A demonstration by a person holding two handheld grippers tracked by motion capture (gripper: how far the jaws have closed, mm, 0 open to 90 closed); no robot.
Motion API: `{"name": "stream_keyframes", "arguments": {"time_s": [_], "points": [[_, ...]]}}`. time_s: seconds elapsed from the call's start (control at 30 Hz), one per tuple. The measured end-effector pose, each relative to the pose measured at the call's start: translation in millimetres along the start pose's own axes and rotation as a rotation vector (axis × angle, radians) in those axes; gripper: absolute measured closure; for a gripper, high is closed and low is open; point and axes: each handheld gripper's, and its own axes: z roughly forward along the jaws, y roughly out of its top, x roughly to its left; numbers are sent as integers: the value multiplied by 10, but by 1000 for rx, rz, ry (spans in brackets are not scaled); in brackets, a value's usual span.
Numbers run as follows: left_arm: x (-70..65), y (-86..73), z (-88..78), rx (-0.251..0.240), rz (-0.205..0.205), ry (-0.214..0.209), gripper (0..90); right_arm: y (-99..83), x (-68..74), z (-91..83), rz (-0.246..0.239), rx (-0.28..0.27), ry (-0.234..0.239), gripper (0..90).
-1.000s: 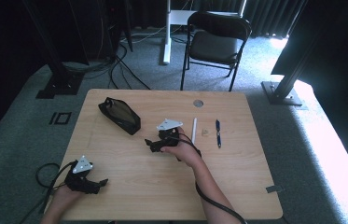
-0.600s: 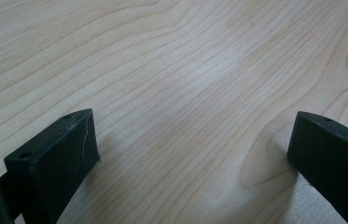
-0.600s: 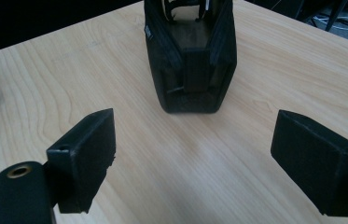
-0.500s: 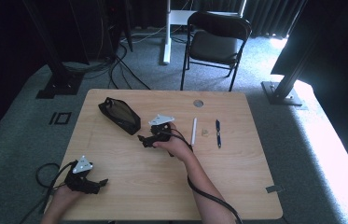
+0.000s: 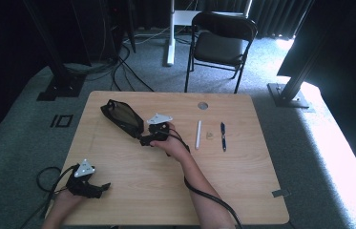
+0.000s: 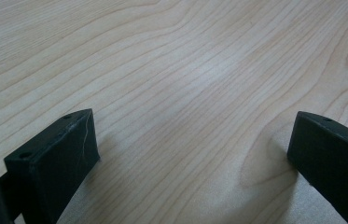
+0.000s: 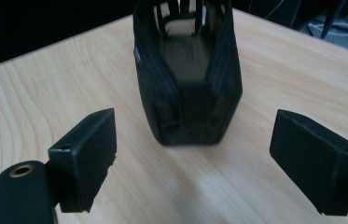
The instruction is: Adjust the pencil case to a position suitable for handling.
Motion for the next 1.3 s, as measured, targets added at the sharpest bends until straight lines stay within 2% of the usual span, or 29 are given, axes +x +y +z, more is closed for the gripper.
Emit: {"name": "stream_keyframes", "arguments": {"time_s": [0.03, 0.27, 0.3, 0.37, 0.4, 0.47, 0.53, 0.6, 0.7, 0.73, 0.83, 1.03, 1.1, 1.3], "points": [[0, 0, 0, 0, 0, 0, 20, 16, 4, 17, 6, -10, -8, 195], [1, 0, 0, 0, 1, 1, 20, 87, 12, 110, 3, -45, -33, 290], [1, 0, 0, 0, 1, 1, 20, 92, 17, 122, 4, -45, -34, 291], [1, 0, 0, 0, 1, 1, 20, 97, 24, 147, -23, -36, -37, 368], [1, 0, 0, 0, 1, 1, 20, 97, 26, 159, -30, -33, -35, 375], [1, 0, 0, 0, 1, 0, 20, 93, 25, 177, -9, -14, -30, 463], [0, 0, 0, -1, 0, 0, 20, 90, 33, 199, -20, -9, -35, 458], [0, 0, 0, -1, 0, 0, 20, 91, 35, 208, -25, 4, -27, 495], [1, -1, 1, -3, -1, 0, 20, 94, 40, 219, -14, 9, -16, 528], [1, 0, 0, -1, -1, 0, 20, 98, 40, 231, -7, 26, -19, 593], [1, 0, 0, -1, 0, 0, 20, 101, 47, 232, -14, 36, -32, 713], [0, 0, 0, -1, -1, 0, 20, 80, 42, 187, 24, 54, -27, 729], [0, 0, 0, -1, -1, 0, 20, 73, 45, 161, 12, 60, -28, 730], [0, 0, 0, 0, -1, 0, 20, 11, 40, 52, 17, 66, -19, 730]]}}
